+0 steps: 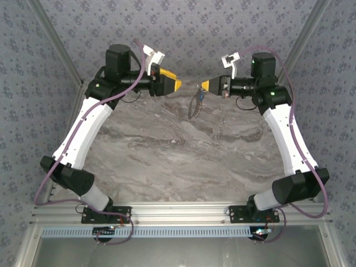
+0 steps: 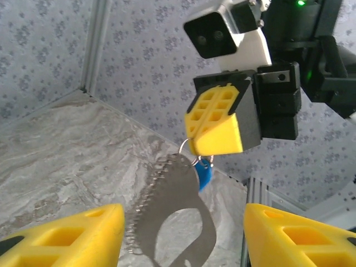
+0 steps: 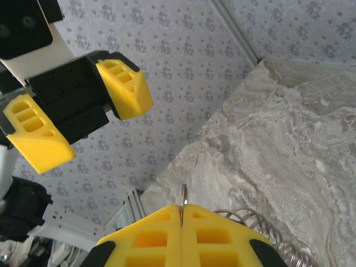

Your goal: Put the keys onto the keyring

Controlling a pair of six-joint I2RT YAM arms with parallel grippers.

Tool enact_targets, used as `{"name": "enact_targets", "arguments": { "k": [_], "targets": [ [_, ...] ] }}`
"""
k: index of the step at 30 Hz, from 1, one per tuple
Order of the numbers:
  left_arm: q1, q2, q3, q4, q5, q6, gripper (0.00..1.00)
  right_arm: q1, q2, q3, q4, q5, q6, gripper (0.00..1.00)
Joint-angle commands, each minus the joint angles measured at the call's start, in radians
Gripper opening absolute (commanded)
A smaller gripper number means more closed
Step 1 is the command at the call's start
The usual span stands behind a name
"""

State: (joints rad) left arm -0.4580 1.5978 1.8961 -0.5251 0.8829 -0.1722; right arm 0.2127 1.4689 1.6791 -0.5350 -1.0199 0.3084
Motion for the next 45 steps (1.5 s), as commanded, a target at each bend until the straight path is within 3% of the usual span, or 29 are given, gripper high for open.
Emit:
{"name": "enact_targets", "arguments": {
  "k": [1,8,15,22,38,45],
  "targets": [
    [-0.001,0.019,0.042,-0.017,0.091,-0.017,0.56,0.027,0.024,0.080,-0.150,-0.041,-0.122,0.00],
    [-0.014,0.051,0.078,-0.037,0.127,-0.025,0.53,0.085,0.069,0.150,-0.211,-0.059,-0.162,0.00],
    [-0.027,0.078,0.104,-0.055,0.146,-0.021,0.45,0.099,0.080,0.149,-0.099,-0.117,-0.076,0.00],
    [-0.037,0.091,0.109,-0.073,0.156,-0.015,0.43,0.101,0.085,0.143,0.009,-0.142,-0.002,0.00],
    [-0.046,0.106,0.117,-0.073,0.163,-0.015,0.32,0.100,0.089,0.127,0.054,-0.146,0.029,0.00],
    [-0.051,0.110,0.118,-0.060,0.161,-0.021,0.32,0.100,0.091,0.117,0.056,-0.149,0.031,0.00]
  ]
}}
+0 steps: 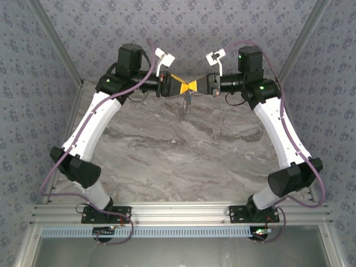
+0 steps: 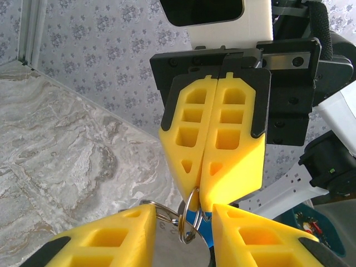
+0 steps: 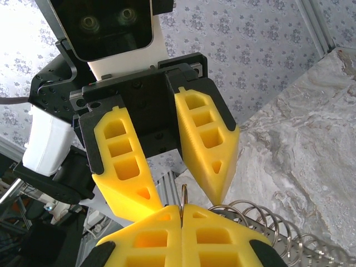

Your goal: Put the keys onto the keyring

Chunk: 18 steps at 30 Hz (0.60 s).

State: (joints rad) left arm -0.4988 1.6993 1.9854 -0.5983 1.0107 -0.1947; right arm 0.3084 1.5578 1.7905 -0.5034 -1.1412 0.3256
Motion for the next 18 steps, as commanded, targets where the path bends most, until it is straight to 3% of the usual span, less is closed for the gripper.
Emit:
{"name": "enact_targets", "arguments": {
  "k": [1,11,15,18],
  "targets": [
    [-0.009,0.008,0.029,0.014,0.033,0.000,0.31,0.005,0.001,0.004,0.027,-0.026,0.013,0.00],
    [-0.017,0.008,0.027,0.035,0.034,-0.010,0.21,0.009,-0.002,-0.008,0.026,-0.024,0.011,0.00],
    [-0.017,0.001,0.024,0.039,0.013,-0.008,0.33,0.009,-0.004,-0.010,0.007,-0.020,-0.002,0.00],
    [-0.016,-0.005,0.021,0.042,0.007,-0.005,0.34,0.011,-0.008,-0.012,-0.004,-0.017,-0.008,0.00]
  ]
}}
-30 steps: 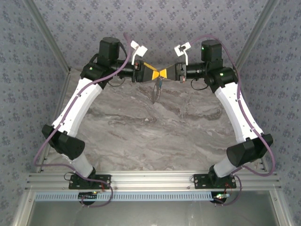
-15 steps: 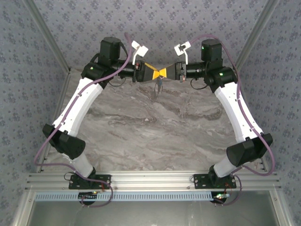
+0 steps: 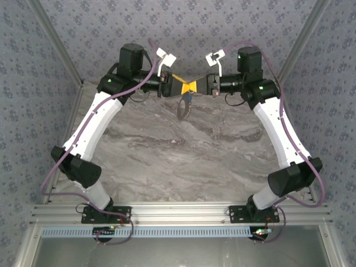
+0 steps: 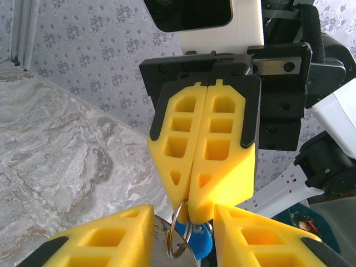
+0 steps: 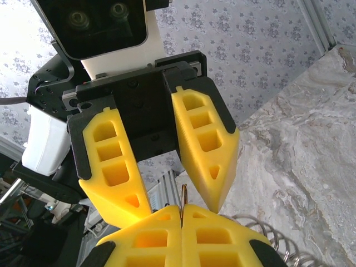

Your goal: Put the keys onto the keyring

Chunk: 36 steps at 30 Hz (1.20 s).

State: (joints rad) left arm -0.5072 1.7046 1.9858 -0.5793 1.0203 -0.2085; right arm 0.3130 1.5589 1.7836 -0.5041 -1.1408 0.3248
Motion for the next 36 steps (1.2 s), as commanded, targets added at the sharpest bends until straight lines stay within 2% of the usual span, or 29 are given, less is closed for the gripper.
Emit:
{"name": "enact_targets", "arguments": {
  "k": [1,6,12,15,21,23,29,36],
  "targets": [
    [-0.008,-0.010,0.022,0.021,-0.002,0.008,0.33,0.005,-0.009,-0.006,-0.004,-0.016,-0.009,0.00],
    [-0.008,-0.014,0.019,0.016,0.002,0.014,0.21,0.004,-0.012,-0.006,-0.013,-0.011,-0.014,0.00],
    [-0.003,-0.032,-0.001,0.016,0.006,0.018,0.18,-0.001,-0.017,-0.014,-0.021,-0.002,-0.021,0.00],
    [0.000,-0.043,-0.013,0.016,0.009,0.018,0.11,-0.004,-0.017,-0.017,-0.018,0.001,-0.020,0.00],
    [0.001,-0.054,-0.027,0.020,0.011,0.020,0.05,-0.002,-0.019,-0.025,0.000,0.000,-0.006,0.00],
    [0.001,-0.054,-0.029,0.022,0.013,0.020,0.00,-0.002,-0.018,-0.030,0.012,0.002,0.001,0.00],
    [0.001,-0.058,-0.030,0.046,0.000,0.016,0.00,-0.002,-0.022,-0.044,0.067,0.002,0.053,0.00],
    [0.001,-0.126,-0.181,0.209,-0.130,0.018,0.00,-0.013,-0.042,-0.091,0.224,0.022,0.181,0.00]
  ]
}}
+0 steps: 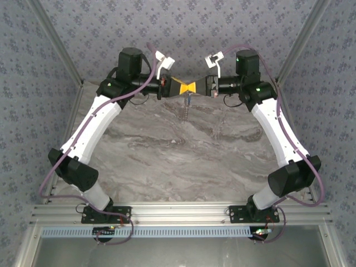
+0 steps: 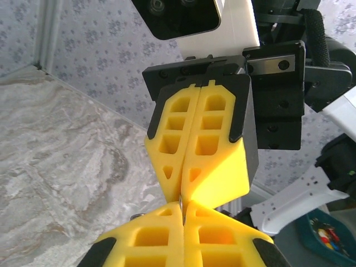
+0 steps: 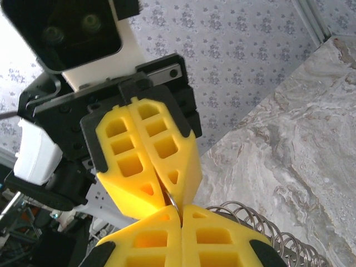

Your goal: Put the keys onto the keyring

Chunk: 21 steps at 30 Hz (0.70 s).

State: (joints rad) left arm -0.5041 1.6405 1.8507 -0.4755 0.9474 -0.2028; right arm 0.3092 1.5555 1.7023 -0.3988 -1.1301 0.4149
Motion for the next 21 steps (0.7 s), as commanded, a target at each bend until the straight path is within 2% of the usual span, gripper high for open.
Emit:
{"name": "enact_targets", "arguments": {
  "k": [1,3,5,7,10,14,21],
  "targets": [
    [-0.001,-0.075,-0.074,0.146,-0.076,0.010,0.00,-0.011,-0.042,-0.016,0.141,0.017,0.113,0.01],
    [-0.001,-0.100,-0.124,0.215,-0.105,-0.003,0.00,-0.012,-0.051,-0.040,0.204,0.032,0.159,0.13],
    [0.001,-0.101,-0.130,0.229,-0.117,-0.009,0.00,-0.015,-0.059,-0.061,0.258,0.043,0.205,0.20],
    [0.000,-0.095,-0.125,0.230,-0.123,-0.012,0.00,-0.023,-0.068,-0.079,0.308,0.058,0.253,0.34],
    [0.001,-0.094,-0.131,0.248,-0.133,-0.019,0.00,-0.042,-0.084,-0.105,0.378,0.079,0.318,0.44],
    [0.001,-0.094,-0.136,0.278,-0.142,-0.035,0.00,-0.092,-0.124,-0.153,0.456,0.114,0.392,0.52],
    [0.002,-0.111,-0.156,0.367,-0.156,-0.082,0.00,-0.155,-0.202,-0.272,0.505,0.170,0.449,0.54]
  ]
}}
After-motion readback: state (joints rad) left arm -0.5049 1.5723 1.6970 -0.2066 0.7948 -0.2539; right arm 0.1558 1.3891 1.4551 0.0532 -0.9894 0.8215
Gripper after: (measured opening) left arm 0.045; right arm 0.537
